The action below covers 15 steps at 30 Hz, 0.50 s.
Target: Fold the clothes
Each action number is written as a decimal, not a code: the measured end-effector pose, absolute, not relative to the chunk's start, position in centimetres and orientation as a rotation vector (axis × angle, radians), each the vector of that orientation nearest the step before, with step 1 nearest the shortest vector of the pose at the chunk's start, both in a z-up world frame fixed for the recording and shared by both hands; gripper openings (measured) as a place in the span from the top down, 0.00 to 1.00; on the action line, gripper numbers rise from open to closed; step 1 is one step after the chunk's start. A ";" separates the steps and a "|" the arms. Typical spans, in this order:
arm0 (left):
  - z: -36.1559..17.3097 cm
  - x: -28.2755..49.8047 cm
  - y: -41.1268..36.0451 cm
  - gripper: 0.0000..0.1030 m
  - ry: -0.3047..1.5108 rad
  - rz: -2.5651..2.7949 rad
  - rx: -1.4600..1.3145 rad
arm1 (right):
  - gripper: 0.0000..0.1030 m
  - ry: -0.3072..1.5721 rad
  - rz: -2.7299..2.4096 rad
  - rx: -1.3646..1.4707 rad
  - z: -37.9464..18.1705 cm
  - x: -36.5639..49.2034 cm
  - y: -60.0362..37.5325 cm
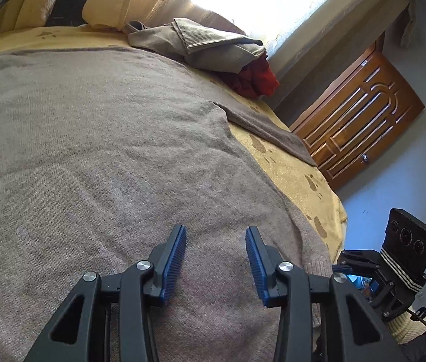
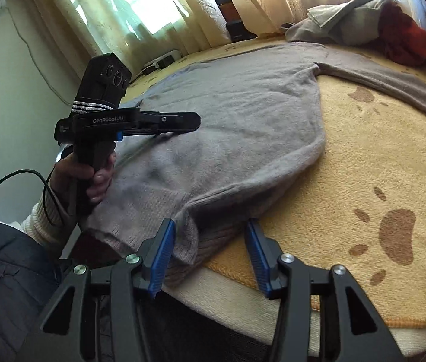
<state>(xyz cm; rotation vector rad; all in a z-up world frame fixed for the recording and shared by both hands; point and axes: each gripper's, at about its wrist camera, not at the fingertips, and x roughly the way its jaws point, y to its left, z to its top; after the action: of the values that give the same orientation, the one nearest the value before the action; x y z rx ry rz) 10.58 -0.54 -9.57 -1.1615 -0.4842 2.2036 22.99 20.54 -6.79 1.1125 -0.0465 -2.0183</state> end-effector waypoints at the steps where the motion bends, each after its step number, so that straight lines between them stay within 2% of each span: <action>1: -9.6 10.6 -0.5 0.58 -0.482 2.205 -1.162 | 0.49 -0.051 -2.023 1.106 -6.6 23.1 20.5; 5: -9.6 10.6 -0.4 0.58 -0.486 2.205 -1.161 | 0.49 -0.091 -2.037 1.123 -5.9 22.8 20.6; 9: -9.7 10.6 -0.7 0.58 -0.503 2.200 -1.159 | 0.50 -0.011 -2.077 1.176 -5.9 23.0 19.5; 11: -9.7 10.6 -0.8 0.58 -0.512 2.198 -1.158 | 0.64 0.067 -2.095 1.189 -6.3 23.3 18.7; 13: -9.7 10.7 -0.9 0.58 -0.518 2.196 -1.158 | 0.70 0.123 -2.108 1.186 -6.6 23.6 18.1; 14: -9.7 10.7 -0.9 0.58 -0.520 2.195 -1.158 | 0.83 0.139 -2.115 1.180 -6.6 23.7 18.2; 15: -9.7 10.7 -0.9 0.58 -0.523 2.195 -1.157 | 0.87 0.147 -2.125 1.177 -6.4 23.7 18.4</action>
<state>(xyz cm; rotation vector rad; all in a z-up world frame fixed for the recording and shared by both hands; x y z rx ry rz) 10.66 -0.94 -9.73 -1.1574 -0.5225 2.1945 23.74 18.44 -6.44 1.1772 0.1467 -2.1246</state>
